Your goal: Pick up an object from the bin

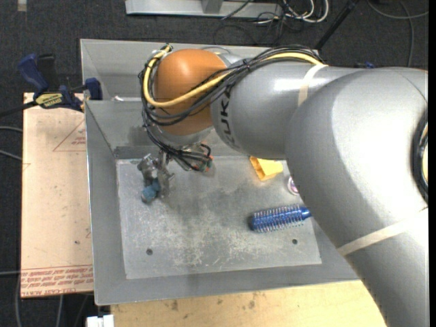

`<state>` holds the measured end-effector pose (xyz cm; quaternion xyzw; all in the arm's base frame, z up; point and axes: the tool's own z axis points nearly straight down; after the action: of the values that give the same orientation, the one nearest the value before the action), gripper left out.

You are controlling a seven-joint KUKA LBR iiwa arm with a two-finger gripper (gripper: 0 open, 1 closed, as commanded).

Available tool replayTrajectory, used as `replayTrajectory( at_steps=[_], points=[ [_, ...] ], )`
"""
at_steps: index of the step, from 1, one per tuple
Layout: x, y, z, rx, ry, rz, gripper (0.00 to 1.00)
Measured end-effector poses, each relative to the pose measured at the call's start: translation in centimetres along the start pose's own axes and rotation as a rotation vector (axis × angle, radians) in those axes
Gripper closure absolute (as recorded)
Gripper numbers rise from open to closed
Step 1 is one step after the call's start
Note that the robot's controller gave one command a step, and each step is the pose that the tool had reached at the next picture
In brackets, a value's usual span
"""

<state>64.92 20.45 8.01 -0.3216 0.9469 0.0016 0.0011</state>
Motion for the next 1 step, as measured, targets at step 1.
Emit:
replayTrajectory(
  at_steps=[1],
  points=[
    [0.00, 0.00, 0.00, 0.000, 0.000, 0.000, 1.00]
  ],
)
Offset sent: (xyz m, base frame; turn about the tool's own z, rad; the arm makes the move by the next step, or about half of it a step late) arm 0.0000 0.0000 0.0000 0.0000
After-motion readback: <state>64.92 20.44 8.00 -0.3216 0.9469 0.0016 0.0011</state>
